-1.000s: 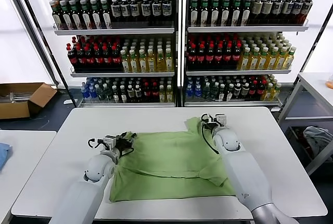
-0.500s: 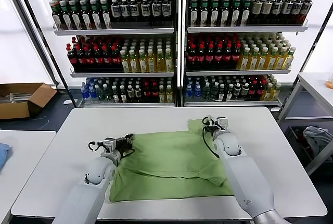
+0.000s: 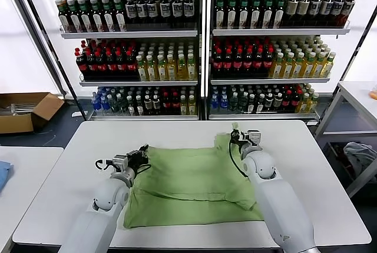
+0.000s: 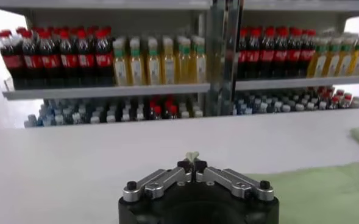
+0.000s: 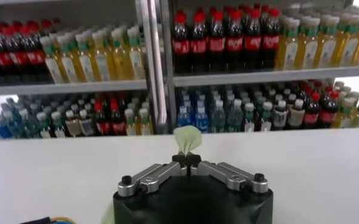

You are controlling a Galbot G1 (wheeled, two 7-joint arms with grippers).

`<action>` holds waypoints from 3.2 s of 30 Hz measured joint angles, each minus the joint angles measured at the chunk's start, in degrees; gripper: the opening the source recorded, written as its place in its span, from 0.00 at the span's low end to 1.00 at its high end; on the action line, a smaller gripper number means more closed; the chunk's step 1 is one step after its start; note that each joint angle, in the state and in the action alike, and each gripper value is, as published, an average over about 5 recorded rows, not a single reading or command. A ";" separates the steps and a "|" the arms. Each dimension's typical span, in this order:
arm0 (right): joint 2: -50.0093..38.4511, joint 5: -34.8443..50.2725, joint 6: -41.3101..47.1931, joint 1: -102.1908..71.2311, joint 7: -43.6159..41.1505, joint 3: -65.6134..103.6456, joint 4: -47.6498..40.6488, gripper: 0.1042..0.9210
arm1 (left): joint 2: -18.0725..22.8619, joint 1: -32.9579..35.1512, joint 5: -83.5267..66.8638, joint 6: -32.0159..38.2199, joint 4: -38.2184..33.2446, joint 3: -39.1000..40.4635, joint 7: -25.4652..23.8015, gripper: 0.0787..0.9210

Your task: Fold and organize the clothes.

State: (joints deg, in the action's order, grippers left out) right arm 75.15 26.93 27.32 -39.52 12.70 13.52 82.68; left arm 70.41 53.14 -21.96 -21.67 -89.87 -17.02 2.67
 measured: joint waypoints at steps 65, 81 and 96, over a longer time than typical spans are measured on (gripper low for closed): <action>-0.78 -8.16 0.45 -41.16 8.68 9.13 31.80 0.01 | 4.28 26.55 15.10 4.01 -18.16 -7.07 -2.73 0.05; -0.77 -9.99 -1.75 -44.65 8.67 10.43 38.58 0.53 | 6.25 26.89 17.66 3.43 -21.63 -7.96 -0.47 0.58; -1.20 -10.44 -3.68 -45.34 9.36 8.78 45.28 0.88 | 10.71 29.81 13.87 -0.64 -23.55 -8.81 4.87 0.88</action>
State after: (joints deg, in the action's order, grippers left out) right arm 73.95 16.49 23.65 -84.86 22.06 22.30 127.97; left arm 81.12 82.96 -8.09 -22.31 -113.42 -25.83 7.54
